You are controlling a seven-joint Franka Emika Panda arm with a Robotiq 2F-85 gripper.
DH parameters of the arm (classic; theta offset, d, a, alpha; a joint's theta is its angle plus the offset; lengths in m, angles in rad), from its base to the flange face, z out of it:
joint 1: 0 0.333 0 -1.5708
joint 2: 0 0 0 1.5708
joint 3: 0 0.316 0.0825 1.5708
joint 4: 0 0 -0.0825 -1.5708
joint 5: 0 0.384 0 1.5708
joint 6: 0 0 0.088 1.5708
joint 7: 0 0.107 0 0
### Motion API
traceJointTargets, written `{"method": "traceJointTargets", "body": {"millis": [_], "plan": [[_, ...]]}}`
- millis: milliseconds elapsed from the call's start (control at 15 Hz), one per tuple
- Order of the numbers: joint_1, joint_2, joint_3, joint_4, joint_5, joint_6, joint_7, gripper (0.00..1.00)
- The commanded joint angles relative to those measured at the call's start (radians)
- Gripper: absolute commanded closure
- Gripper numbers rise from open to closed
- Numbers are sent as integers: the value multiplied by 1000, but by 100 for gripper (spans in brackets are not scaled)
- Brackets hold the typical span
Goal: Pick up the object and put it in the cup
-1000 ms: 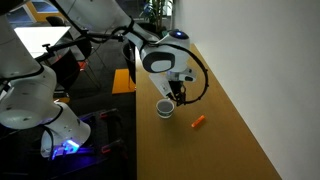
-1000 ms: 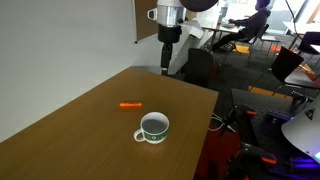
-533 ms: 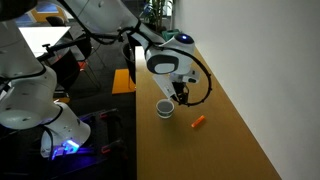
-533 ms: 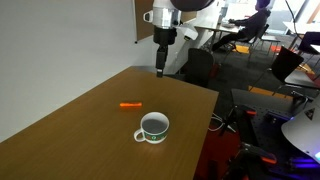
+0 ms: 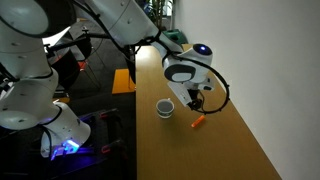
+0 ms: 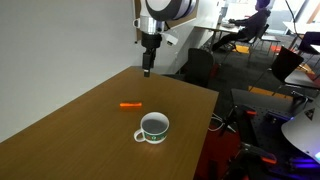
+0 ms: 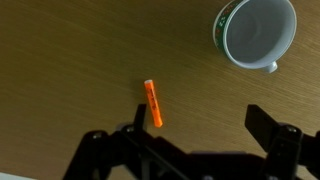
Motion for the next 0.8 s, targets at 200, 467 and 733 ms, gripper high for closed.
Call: {"method": "traceJointTargets", "body": {"millis": [200, 467, 733], "plan": [[-24, 201, 47, 194, -56, -31, -3, 0], [-6, 310, 41, 277, -121, -34, 36, 0], [-2, 412, 41, 368, -159, -48, 63, 0]]}}
